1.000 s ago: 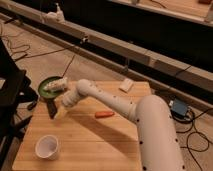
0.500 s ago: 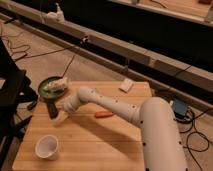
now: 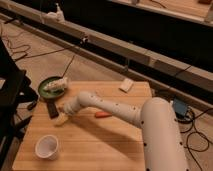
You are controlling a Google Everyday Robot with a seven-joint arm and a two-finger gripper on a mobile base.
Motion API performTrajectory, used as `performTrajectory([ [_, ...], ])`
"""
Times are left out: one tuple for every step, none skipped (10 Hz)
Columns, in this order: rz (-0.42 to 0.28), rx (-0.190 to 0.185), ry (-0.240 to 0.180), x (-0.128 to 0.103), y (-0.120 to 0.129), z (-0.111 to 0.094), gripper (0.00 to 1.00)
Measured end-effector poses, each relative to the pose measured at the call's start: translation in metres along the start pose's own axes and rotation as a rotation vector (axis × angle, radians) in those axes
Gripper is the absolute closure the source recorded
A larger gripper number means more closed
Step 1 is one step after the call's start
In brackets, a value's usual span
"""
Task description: Place the eraser in the ceramic cup
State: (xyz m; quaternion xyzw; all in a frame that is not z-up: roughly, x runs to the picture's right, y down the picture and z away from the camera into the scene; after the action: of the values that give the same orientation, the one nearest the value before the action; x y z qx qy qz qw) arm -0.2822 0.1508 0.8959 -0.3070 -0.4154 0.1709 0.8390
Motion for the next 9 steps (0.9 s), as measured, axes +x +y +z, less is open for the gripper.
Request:
performTrajectory([
  [0.003,0.007,-0.001,-0.001,0.000,0.001,0.27],
  [0.004,0.011,-0.002,-0.002,0.000,0.001,0.27],
  [0.008,0.015,-0.005,-0.003,0.001,0.003,0.27],
  [0.011,0.017,-0.006,-0.004,0.001,0.005,0.27],
  [0.015,0.018,-0.008,-0.004,0.001,0.007,0.27],
  [0.023,0.016,-0.011,-0.005,0.000,0.011,0.27],
  [0.029,0.014,-0.012,-0.005,-0.002,0.015,0.27],
  [0.034,0.014,-0.012,-0.005,-0.005,0.018,0.27],
  [0.035,0.011,-0.012,-0.007,-0.008,0.022,0.27],
])
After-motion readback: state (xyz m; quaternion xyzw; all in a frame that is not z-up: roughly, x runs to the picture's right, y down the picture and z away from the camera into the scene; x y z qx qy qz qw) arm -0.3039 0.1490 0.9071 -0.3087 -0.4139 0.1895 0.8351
